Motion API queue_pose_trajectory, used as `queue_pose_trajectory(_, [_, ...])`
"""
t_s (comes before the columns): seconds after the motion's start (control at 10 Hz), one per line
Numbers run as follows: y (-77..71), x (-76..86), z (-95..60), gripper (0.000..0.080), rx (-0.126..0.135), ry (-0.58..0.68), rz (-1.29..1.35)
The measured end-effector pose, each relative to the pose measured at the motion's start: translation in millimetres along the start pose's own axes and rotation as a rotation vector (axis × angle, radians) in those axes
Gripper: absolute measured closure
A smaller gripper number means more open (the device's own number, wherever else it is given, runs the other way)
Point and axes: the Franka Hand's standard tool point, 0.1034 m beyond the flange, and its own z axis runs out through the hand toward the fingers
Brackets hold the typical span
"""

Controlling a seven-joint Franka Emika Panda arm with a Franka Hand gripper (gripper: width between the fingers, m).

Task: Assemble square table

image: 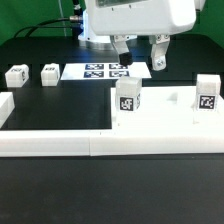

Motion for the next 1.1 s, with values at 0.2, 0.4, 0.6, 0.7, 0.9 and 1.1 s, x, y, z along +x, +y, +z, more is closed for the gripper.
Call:
queue_pose_trajectory(0.2, [4.6,1.8,2.6,0.0150,0.000,0.021,-0.279])
queue_pose_trajectory(0.4, [11.0,-1.1,7.6,0.0150,-0.041,0.024,-0.631])
queue_pose_trajectory(0.6, [17.6,15.1,5.8,0.0150,-0.059,0.019,-0.958])
queue_pose_trajectory(0.7, [18.2,15.8,5.9,0.0150,-0.068,0.018,-1.015])
queue_pose_trajectory(0.9, [19.2,17.2,5.8,0.0150,-0.075,0.017,-1.088])
queue_pose_trajectory(1.1, [21.4,17.7,8.1,0.0150,-0.079,0.013,-1.083])
